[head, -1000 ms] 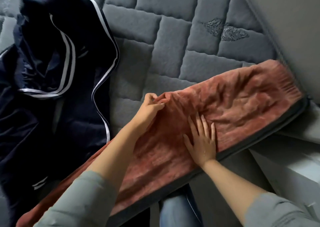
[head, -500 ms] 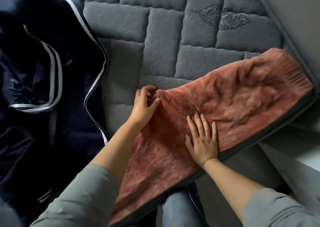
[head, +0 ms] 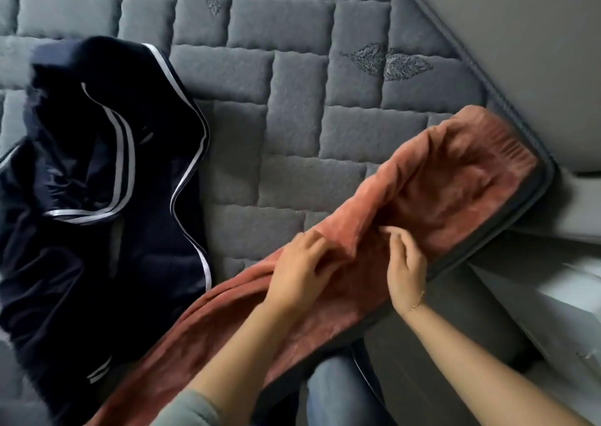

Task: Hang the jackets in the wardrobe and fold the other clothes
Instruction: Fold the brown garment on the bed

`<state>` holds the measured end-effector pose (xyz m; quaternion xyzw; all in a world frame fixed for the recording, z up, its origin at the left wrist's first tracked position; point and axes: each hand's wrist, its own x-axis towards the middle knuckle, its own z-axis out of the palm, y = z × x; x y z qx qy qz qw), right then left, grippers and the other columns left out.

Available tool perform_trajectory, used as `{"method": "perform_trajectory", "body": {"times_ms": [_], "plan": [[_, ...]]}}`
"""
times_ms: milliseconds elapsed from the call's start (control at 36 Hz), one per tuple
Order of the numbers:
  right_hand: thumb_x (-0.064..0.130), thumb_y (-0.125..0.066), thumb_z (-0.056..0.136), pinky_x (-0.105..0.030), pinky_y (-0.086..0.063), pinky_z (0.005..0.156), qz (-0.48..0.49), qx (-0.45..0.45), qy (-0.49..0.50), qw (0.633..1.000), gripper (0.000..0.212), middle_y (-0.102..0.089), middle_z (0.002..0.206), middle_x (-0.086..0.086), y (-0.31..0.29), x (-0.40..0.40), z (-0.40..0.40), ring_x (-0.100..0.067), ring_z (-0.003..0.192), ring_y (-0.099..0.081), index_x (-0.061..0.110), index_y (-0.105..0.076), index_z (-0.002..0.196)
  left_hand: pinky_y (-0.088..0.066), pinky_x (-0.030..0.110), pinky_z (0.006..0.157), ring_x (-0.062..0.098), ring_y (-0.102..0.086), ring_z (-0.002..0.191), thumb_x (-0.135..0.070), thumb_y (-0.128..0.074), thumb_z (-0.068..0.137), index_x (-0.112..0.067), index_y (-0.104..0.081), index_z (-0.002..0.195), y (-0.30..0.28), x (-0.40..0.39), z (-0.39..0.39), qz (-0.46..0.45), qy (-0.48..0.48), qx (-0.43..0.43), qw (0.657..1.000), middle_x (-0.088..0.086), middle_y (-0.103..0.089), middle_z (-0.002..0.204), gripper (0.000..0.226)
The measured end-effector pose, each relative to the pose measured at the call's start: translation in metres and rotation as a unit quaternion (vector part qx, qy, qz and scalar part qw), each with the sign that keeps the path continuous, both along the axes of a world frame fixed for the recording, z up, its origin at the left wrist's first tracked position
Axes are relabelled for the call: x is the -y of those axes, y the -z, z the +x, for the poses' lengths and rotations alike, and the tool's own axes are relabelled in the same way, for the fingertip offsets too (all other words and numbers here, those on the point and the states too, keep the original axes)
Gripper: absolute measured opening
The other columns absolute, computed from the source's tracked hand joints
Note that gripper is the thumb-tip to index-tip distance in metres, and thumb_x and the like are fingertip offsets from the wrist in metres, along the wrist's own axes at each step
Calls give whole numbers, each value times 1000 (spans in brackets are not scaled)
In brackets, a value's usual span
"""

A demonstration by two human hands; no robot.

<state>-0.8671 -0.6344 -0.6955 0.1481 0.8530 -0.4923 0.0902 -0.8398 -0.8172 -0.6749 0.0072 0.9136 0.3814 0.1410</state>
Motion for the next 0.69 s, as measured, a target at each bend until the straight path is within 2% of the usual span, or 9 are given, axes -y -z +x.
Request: {"method": "perform_trajectory", "body": {"times_ms": [111,194,250,333,417,472,556,611,694], "plan": [[10,-44,95,-41,-45,98,88,-104,-109,985,26,-64,109,-10,-22,0,-8,-27,104,-59,1,-67,103,-32,32,93,17,-45,119,-24,-58,88,-36,-57,130,9,-9,43,-86,53,60,993,-10,-52,130,43],[3,-52,92,-33,-38,107,120,-156,-263,945,26,-61,122,-17,-26,18,-10,-28,115,-54,-2,-68,111,-41,34,92,22,-54,108,-8,-61,82,-23,-67,119,8,-4,47,-33,-34,45,998,-4,-62,118,41],[-6,-59,85,-40,-44,101,137,-170,-328,919,26,-62,120,-18,-22,33,-8,-32,111,-55,-1,-70,109,-44,32,92,24,-59,101,-1,-62,83,-14,-72,109,7,2,48,3,-132,33,991,2,-66,108,31],[-10,-65,79,-42,-51,79,137,-124,-342,921,24,-65,90,-15,-17,55,3,-33,84,-59,-1,-73,99,-45,31,89,24,-61,94,4,-62,82,-9,-74,97,8,19,61,-14,-229,20,973,6,-68,99,23],[-1,-63,86,-42,-47,87,145,-38,-333,931,23,-61,91,-16,-14,74,22,-34,91,-57,-1,-70,107,-45,34,88,23,-60,94,2,-61,85,-11,-73,93,8,40,91,-26,-309,37,950,3,-68,96,19],[7,-61,89,-41,-42,95,169,-6,-329,929,32,-59,101,-18,-11,82,32,-35,101,-54,0,-65,119,-43,30,90,20,-60,96,1,-60,87,-12,-71,93,7,54,115,1,-389,62,919,-2,-66,96,18],[13,-59,91,-39,-37,96,205,7,-322,924,40,-56,109,-18,-10,92,43,-34,105,-50,4,-58,130,-43,29,94,22,-61,101,-2,-59,88,-15,-68,94,4,79,161,31,-551,94,829,1,-66,99,17],[15,-57,93,-39,-37,97,226,4,-329,917,43,-54,111,-20,-11,96,49,-36,105,-49,4,-55,134,-42,34,100,24,-58,107,-6,-61,88,-14,-67,100,0,96,200,12,-641,115,758,8,-65,107,16],[18,-55,95,-41,-35,99,257,4,-343,904,45,-51,114,-22,-9,97,57,-38,109,-47,5,-50,138,-36,39,105,30,-51,114,-11,-65,87,-8,-64,113,-5,116,261,-44,-699,170,693,16,-58,117,27]]}}
